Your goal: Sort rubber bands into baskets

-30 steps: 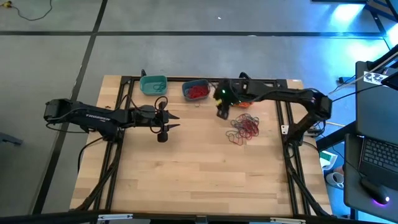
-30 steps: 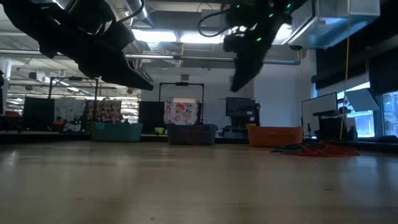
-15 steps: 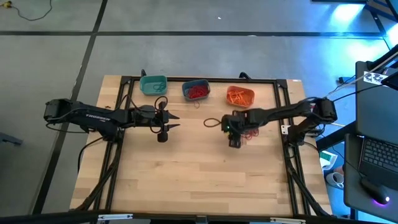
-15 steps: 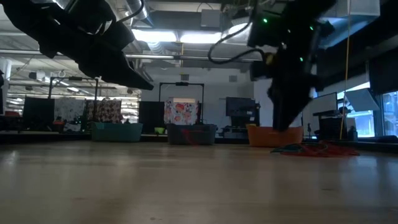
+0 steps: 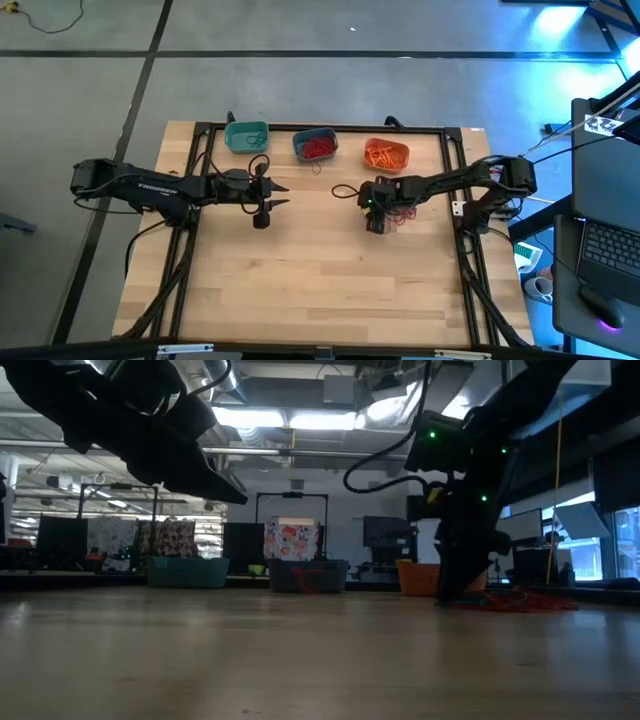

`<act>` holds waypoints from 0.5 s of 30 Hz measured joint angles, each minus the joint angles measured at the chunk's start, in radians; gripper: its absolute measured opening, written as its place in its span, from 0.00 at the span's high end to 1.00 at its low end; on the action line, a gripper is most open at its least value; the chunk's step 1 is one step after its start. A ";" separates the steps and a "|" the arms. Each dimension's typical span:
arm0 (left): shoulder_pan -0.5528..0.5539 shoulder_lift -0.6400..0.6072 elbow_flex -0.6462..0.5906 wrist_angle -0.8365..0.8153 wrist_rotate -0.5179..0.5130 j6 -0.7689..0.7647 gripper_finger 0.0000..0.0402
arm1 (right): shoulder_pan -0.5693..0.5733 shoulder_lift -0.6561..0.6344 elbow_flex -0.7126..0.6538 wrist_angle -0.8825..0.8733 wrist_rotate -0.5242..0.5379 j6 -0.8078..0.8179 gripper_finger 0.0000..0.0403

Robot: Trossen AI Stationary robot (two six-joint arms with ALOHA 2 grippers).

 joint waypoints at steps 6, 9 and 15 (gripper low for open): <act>0.000 0.000 0.000 -0.003 0.000 0.000 0.66 | -0.030 0.041 0.001 0.029 -0.061 -0.034 0.84; 0.000 0.000 0.000 -0.002 0.000 -0.001 0.66 | -0.026 0.044 -0.002 0.071 -0.060 -0.065 0.97; -0.001 0.000 0.000 0.009 0.000 -0.004 0.66 | 0.005 0.056 0.038 0.210 -0.023 -0.082 0.95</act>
